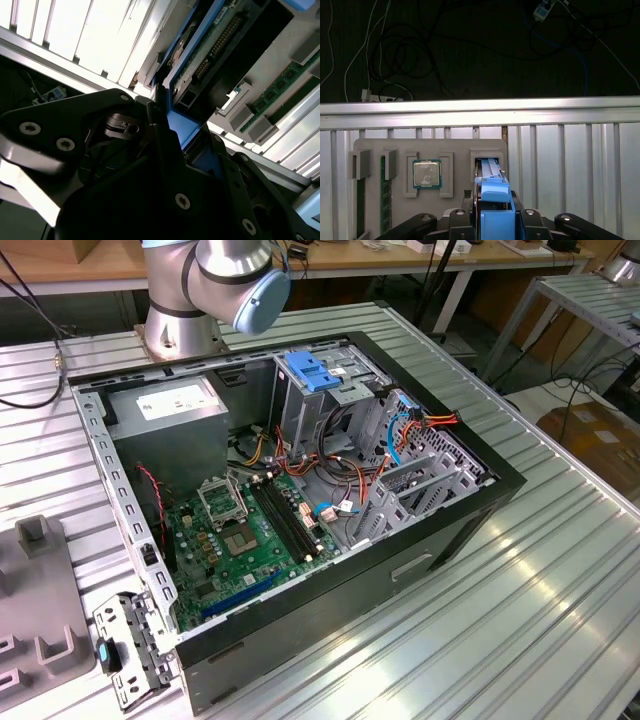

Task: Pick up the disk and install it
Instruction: 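Pick up the disk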

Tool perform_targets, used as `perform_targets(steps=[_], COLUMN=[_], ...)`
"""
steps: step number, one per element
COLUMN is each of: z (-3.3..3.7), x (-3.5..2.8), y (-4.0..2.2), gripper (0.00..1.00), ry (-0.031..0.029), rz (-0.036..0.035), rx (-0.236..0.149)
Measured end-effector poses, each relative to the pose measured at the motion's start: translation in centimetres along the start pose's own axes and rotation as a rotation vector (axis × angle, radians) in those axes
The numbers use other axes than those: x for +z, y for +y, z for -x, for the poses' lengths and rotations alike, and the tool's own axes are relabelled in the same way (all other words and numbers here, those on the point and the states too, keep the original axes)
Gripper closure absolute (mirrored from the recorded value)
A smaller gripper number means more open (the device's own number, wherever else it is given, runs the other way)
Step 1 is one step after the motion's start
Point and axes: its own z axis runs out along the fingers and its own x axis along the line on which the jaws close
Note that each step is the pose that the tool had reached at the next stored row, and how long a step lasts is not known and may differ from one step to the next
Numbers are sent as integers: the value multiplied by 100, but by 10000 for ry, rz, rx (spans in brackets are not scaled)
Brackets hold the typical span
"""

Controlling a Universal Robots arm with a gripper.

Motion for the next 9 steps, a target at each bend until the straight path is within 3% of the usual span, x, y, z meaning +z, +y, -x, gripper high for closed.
perform_targets(steps=[5,9], z=[0,1], x=[-61,-154], y=[1,4], gripper=[63,63], ry=[0,1], rz=[0,1], rx=[0,0])
